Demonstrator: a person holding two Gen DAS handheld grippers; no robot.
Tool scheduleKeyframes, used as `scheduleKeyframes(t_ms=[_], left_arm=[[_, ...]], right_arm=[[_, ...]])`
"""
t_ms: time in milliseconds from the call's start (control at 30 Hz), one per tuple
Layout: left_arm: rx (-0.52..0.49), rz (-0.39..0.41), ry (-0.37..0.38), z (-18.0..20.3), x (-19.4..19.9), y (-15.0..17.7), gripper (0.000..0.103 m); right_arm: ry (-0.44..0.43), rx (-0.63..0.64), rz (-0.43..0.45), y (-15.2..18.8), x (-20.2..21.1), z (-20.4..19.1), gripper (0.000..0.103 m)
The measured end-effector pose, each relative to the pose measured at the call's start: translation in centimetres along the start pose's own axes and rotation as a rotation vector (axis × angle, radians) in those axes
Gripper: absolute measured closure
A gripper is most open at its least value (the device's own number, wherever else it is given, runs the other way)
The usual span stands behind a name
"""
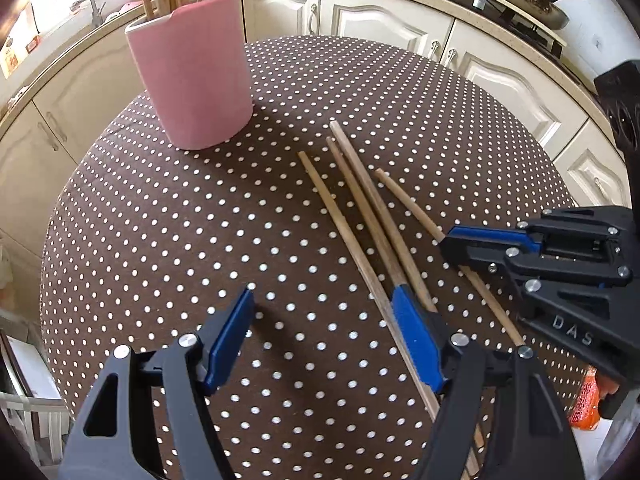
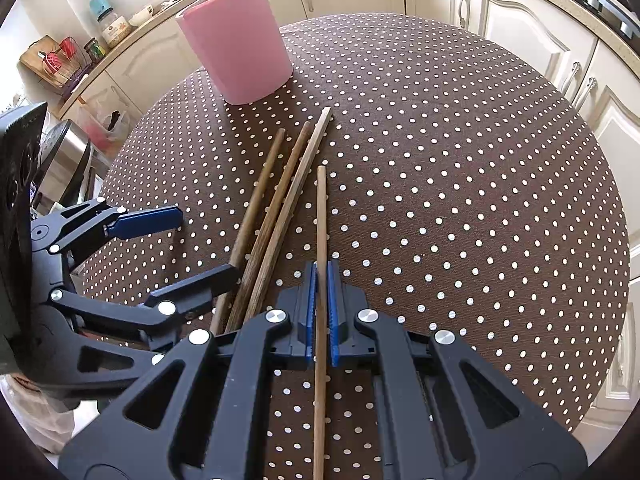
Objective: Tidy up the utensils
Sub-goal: 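Close the left tool on another chopstick while the right tool holds its own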
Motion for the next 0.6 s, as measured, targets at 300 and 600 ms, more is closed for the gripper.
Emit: scheduleKeyframes(t_ms=[300,600], left_arm=[[-0.058,-0.035,-0.050,0.3,-0.8,-0.8,0.033],[-0.077,-0.011,-0.035,-1.7,0.2,-1.1,0.084]], right_arm=[[0.046,0.088,-0.036,0.0,-0.5,-1.1,0.097],[0.142,0.295,-0.169,-0.9,-2.2,-4.8,0.097]])
Point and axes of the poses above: each gripper's, at about its wrist camera, not at the fingertips, and x roughly against the way its jaws point, z to its right, y to its underside, the point moved 2 cm from there along -x, roughly the way its jaws point, and after that the axes turned 13 degrees about z, right-handed, at the moved point
